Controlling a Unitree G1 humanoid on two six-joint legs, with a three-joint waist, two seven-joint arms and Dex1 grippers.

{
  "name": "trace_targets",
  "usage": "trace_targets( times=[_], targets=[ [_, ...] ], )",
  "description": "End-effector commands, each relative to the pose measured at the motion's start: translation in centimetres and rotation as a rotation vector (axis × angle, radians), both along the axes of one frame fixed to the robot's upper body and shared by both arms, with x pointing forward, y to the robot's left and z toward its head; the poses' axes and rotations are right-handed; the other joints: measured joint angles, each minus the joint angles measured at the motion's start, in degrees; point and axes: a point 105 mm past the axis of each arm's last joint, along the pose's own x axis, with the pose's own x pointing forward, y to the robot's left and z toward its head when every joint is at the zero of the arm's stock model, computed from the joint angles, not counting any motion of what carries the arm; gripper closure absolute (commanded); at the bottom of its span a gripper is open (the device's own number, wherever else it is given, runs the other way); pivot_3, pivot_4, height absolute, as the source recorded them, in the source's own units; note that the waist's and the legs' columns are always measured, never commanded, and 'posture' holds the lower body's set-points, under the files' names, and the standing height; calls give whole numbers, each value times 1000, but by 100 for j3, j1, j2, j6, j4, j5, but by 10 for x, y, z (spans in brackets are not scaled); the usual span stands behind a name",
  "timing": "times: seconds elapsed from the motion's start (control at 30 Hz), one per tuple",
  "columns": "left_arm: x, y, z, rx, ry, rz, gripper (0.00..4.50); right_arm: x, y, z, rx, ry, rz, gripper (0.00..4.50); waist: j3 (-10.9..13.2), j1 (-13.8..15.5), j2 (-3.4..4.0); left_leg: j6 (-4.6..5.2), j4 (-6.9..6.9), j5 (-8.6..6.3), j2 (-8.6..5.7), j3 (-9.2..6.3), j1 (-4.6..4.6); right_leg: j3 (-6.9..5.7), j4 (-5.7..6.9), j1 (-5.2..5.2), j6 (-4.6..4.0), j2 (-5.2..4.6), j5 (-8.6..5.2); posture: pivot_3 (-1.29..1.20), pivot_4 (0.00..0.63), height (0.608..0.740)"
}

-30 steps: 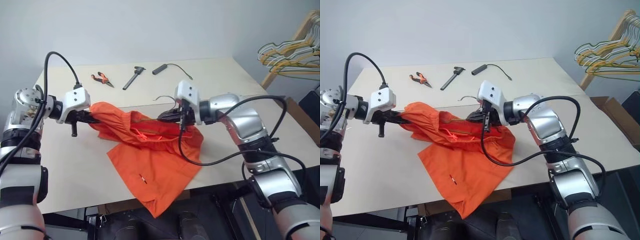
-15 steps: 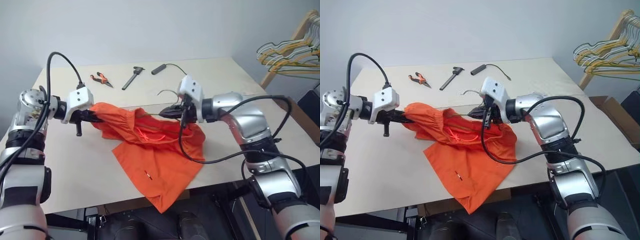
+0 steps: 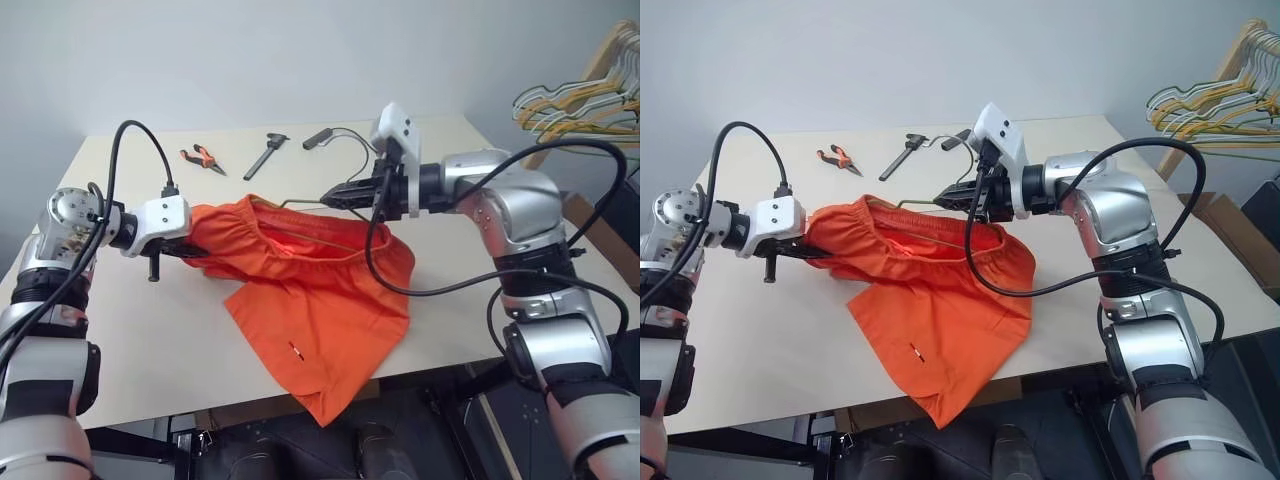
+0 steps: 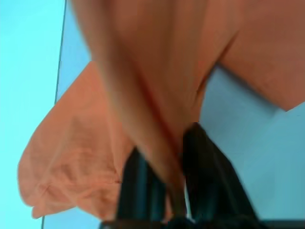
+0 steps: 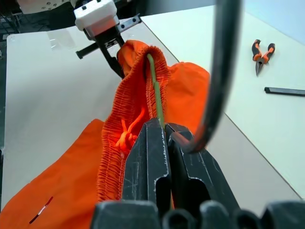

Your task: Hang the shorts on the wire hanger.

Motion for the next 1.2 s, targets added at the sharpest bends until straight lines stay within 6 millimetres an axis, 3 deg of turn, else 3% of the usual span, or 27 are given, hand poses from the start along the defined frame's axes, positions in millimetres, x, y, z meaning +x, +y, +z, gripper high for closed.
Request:
trace_targets(
  times=[0.03, 0.07, 0.37, 0.47, 0.63, 0.67, 0.8, 0.93, 1.07, 1.2],
  targets=[
    [5, -2, 16, -18, -90, 0, 2561, -2, 0, 13, -10, -48, 17, 4500, -3, -3, -1, 0, 0, 0, 0, 0, 0, 0, 0, 0, 0, 0, 0, -102, 19, 740],
    [6, -3, 18, -25, -99, 2, 2268, -3, 1, 11, -19, -49, 26, 4500, -5, -5, 0, 0, 0, 0, 0, 0, 0, 0, 0, 0, 0, 0, 0, -102, 19, 740],
    [9, -3, 26, -89, -119, 39, 2268, -8, 1, 2, -43, -48, 50, 4500, -16, -9, 0, -1, 0, 0, 0, 0, 0, 0, 2, -1, 0, 0, 0, -93, 14, 740],
    [10, -10, 30, -146, -90, 26, 1747, -9, 1, 2, -44, -51, 51, 4500, -26, 0, -1, -1, 0, 0, 0, 1, 0, 0, 2, -1, 0, 0, 0, -94, 15, 740],
    [12, -18, 32, -150, -89, 3, 160, -10, 1, 1, -52, -55, 53, 4500, -35, -10, -2, -1, 1, 1, 0, 4, 0, -1, 2, -1, 0, 0, 0, -97, 18, 740],
    [12, -19, 33, -153, -92, 0, 32, -10, 1, 0, -53, -56, 53, 4500, -35, -10, -2, -1, 1, 1, 0, 4, 0, -1, 2, -1, 0, 0, 0, -98, 19, 740],
    [13, -22, 38, -157, -92, -16, 32, -11, 0, -3, -70, -65, 49, 4500, -36, -10, -2, -1, 1, 1, -1, 4, 0, -1, 2, -1, 0, 0, 0, -103, 22, 740],
    [10, -18, 30, -111, -51, -26, 32, -13, 0, -2, -62, -63, 50, 4500, -37, -15, -1, -1, 0, 1, 0, 3, 0, -1, 2, -1, 0, 0, 0, -106, 22, 740],
    [11, -22, 28, -127, -32, -36, 889, -13, 0, -2, -60, -64, 51, 4500, -38, -15, -1, -1, 1, 1, 0, 3, 1, 0, 4, -1, 0, 0, 0, -105, 23, 740],
    [11, -26, 30, -132, -25, -53, 2219, -13, 0, -3, -61, -61, 49, 4500, -38, -7, -1, -1, 1, 1, -1, 3, 0, -1, 4, -1, 0, 0, 0, -106, 23, 740]
  ],
)
